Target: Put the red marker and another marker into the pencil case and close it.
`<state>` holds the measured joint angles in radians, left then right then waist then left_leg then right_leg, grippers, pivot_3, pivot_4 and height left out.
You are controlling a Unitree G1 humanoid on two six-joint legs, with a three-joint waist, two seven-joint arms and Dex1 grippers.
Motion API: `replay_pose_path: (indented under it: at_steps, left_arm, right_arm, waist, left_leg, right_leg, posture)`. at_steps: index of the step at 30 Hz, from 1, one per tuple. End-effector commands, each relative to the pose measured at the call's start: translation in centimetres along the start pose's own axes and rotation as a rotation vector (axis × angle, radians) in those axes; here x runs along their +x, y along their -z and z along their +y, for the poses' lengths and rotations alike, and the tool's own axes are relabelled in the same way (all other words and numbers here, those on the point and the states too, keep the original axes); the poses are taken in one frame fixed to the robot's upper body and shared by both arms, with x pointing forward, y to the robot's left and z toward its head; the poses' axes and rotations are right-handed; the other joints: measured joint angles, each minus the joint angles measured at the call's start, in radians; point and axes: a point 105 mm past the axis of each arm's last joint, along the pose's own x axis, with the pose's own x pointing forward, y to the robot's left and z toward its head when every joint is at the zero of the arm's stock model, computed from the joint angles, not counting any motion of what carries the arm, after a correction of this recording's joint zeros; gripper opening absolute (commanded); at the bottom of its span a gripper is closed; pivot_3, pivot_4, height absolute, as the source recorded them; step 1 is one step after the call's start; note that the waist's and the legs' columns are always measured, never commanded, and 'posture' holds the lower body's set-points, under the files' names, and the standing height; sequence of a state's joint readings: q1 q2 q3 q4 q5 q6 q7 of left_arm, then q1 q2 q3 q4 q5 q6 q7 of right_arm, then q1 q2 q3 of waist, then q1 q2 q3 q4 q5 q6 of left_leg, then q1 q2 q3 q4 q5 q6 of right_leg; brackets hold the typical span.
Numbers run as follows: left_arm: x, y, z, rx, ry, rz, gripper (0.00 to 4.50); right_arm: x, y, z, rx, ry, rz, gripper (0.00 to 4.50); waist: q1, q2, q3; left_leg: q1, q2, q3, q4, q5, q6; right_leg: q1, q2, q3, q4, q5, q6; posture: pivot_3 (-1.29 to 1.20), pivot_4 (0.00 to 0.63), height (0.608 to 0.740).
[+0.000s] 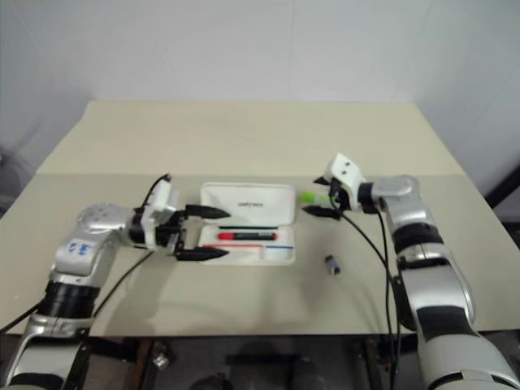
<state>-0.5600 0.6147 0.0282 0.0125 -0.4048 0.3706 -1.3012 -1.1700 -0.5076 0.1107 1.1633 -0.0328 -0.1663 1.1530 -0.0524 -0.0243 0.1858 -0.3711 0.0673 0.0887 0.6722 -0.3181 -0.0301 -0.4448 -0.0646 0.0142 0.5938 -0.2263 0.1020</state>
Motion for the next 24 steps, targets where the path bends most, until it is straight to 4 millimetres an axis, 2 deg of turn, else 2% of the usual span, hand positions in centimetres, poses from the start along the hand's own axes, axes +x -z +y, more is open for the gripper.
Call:
replay_pose_path:
  at_steps: [1, 8, 13, 20, 24]
  left_arm:
    - [-0.9, -1.3, -0.8, 0.032, 0.0, -0.033, 4.45]
    - [-3.6, -2.1, -1.4, 0.015, -0.038, -0.075, 4.45]
    - [-5.5, -2.6, -2.1, 0.015, -0.044, -0.066, 4.45]
    - [-6.2, -3.2, -2.6, 0.028, -0.087, -0.073, 4.45]
    - [-6.5, -3.2, -2.8, 0.03, -0.119, -0.064, 4.45]
  right_arm:
    - [0.5, -0.3, -0.6, 0.033, 0.029, 0.044, 4.5]
    - [1.6, 0.4, -0.9, 0.114, 0.09, 0.095, 4.5]
    - [2.0, -0.3, -1.4, 0.168, 0.15, 0.039, 4.5]
    - [2.3, -0.1, -2.1, 0.218, 0.243, 0.024, 4.5]
    - [2.9, 1.4, -1.5, 0.264, 0.244, 0.114, 4.5]
  waist:
    - [-0.001, 0.0, 0.0]
    - [-0.007, 0.0, 0.0]
    - [-0.013, 0.0, 0.0]
    - [-0.026, 0.0, 0.0]
    - [-0.032, 0.0, 0.0]
  left_leg:
    - [0.0, 0.0, 0.0, 0.0, 0.0, 0.0]
    - [0.0, 0.0, 0.0, -0.002, 0.0, -0.001]
    - [0.001, 0.0, 0.001, -0.004, 0.001, -0.001]
    - [0.001, 0.0, 0.001, -0.005, 0.001, -0.001]
    - [0.001, 0.0, 0.001, -0.006, 0.001, -0.001]
  right_leg:
    - [0.0, 0.0, 0.0, 0.0, 0.0, 0.0]
    - [-0.001, 0.0, 0.0, -0.001, 0.0, 0.0]
    - [-0.001, 0.0, 0.0, -0.001, 0.0, -0.001]
    - [-0.002, 0.0, 0.0, -0.002, 0.0, -0.001]
    - [-0.002, 0.0, 0.0, -0.002, 0.0, -0.001]
  posture:
    - [0.0, 0.15, 0.74]
    - [0.0, 0.15, 0.74]
    - [0.0, 0.15, 0.74]
    - [0.0, 0.15, 0.74]
    - [0.0, 0.15, 0.74]
